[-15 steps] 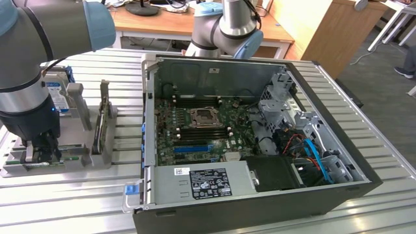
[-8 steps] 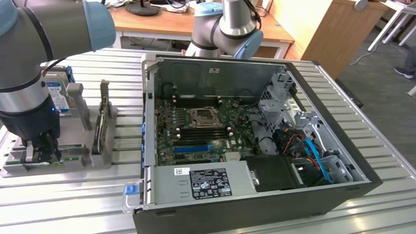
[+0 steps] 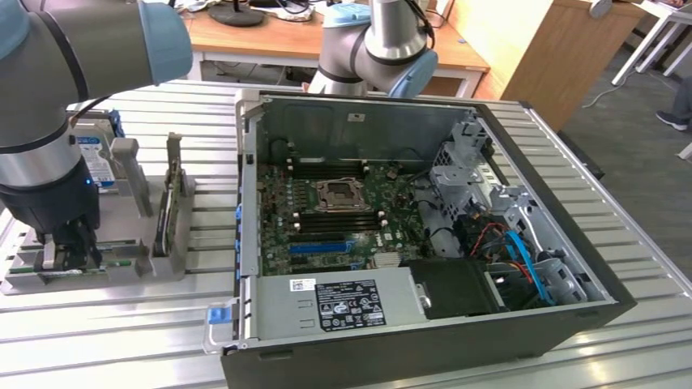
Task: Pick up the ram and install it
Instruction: 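Pick up the ram and move it above insertion slot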
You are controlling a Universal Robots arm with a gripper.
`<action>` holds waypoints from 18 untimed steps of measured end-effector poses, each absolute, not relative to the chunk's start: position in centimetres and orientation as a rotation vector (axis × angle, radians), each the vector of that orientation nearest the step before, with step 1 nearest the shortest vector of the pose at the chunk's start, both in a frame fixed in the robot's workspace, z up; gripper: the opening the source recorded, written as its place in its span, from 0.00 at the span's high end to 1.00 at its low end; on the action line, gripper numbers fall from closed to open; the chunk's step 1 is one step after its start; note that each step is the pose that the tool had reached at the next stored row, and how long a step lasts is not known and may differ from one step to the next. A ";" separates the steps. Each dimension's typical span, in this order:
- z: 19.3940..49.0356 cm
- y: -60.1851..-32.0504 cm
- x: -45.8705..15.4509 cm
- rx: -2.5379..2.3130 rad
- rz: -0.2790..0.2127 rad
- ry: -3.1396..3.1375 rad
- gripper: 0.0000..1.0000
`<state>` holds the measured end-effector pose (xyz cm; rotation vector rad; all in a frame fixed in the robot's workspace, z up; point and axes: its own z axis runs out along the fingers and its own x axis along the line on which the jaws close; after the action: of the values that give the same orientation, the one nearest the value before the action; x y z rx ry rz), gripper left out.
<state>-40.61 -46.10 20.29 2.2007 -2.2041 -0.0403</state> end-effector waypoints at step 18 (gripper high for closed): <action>24.5 -46.1 -40.6 2.199 -0.037 -2.203 0.89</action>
<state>-40.62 -46.10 24.47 2.1993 -2.2029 -0.0375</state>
